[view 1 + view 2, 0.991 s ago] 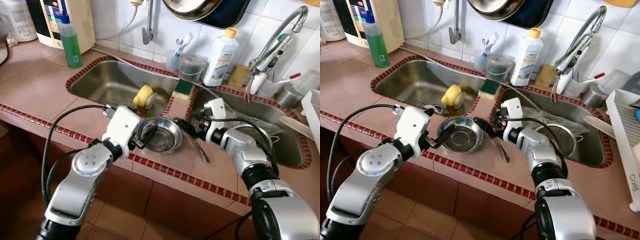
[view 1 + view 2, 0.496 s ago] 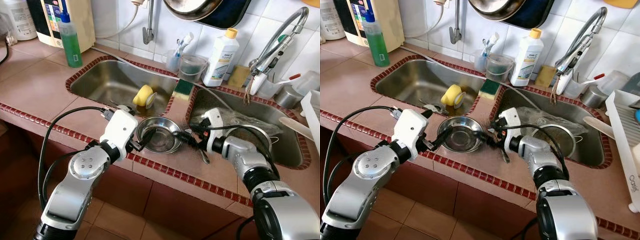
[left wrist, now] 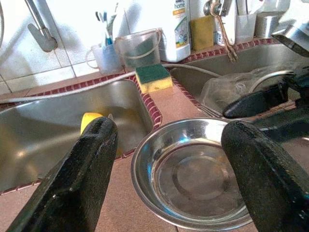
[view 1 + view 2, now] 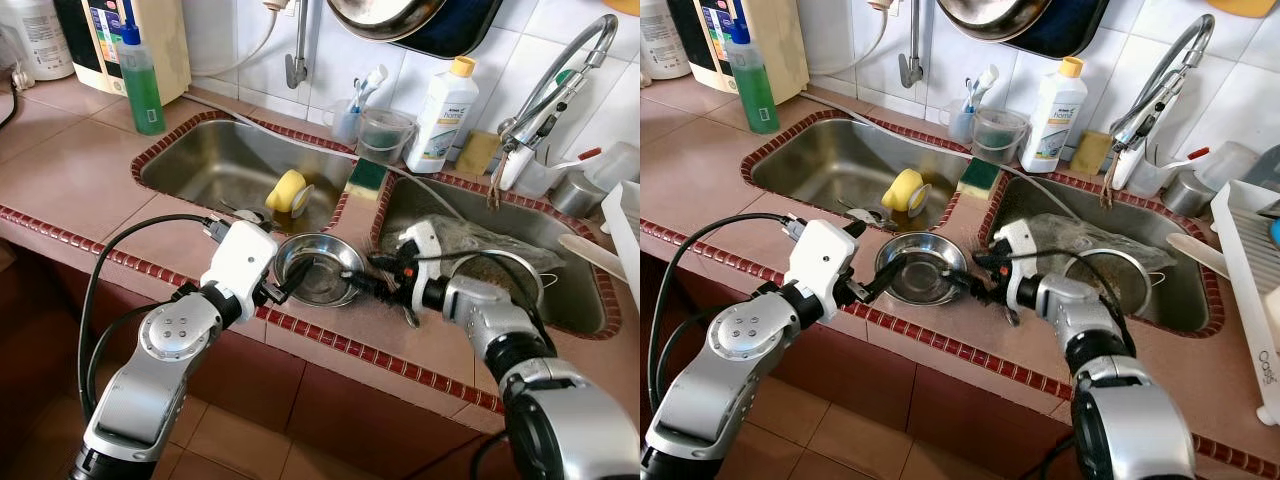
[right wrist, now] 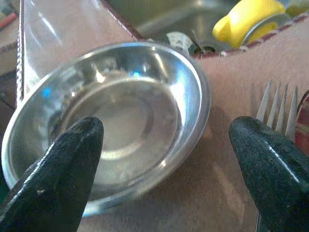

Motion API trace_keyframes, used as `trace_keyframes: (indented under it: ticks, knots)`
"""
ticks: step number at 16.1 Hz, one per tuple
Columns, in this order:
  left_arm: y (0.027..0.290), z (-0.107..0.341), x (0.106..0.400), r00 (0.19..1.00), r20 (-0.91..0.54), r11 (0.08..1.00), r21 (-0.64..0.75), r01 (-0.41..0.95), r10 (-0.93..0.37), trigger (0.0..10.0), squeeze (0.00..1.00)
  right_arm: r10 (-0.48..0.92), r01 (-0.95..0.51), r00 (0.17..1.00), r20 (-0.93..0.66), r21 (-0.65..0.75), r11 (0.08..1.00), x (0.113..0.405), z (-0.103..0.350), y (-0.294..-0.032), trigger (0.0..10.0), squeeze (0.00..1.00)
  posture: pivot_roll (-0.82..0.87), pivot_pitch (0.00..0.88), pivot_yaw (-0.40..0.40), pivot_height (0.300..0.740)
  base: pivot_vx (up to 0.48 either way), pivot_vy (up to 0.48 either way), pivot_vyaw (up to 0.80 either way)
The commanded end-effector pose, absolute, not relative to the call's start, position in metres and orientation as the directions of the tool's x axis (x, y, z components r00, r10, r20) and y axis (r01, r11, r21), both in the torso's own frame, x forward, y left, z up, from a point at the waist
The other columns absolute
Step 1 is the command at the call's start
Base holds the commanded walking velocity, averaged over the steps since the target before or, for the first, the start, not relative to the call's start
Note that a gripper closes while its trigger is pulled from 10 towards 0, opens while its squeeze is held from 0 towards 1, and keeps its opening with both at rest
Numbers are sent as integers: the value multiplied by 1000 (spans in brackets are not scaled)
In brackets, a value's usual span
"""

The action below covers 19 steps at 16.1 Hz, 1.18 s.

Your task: Kitchen organization

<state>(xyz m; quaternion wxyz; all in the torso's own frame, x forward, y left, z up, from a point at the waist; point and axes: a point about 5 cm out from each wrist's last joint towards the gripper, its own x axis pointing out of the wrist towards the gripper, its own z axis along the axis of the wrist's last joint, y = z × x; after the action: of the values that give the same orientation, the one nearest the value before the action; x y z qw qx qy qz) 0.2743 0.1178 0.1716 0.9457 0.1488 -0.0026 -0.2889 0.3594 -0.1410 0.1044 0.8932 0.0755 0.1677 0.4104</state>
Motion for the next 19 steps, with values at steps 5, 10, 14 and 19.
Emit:
trace_keyframes:
  ticks: [5,10,14,19]
  knots:
    - [113,180,274,829,-51,783,298,545,-557,10000,0,739,-677,636,-223,299,672,368,116,-140,10000,0,98,0,-164,740,0,0,0]
    - [114,183,274,833,-44,791,289,539,-551,10000,0,730,-658,639,-243,320,682,370,116,-138,10000,0,101,0,-170,740,0,0,0]
    - [114,184,268,835,-40,797,278,536,-548,10000,0,735,-657,640,-226,335,675,371,118,-134,10000,0,108,18,-172,740,0,0,0]
    - [111,182,258,826,-62,794,246,556,-560,10000,0,752,-671,631,-194,351,653,371,121,-135,10000,0,98,95,-164,740,0,0,0]
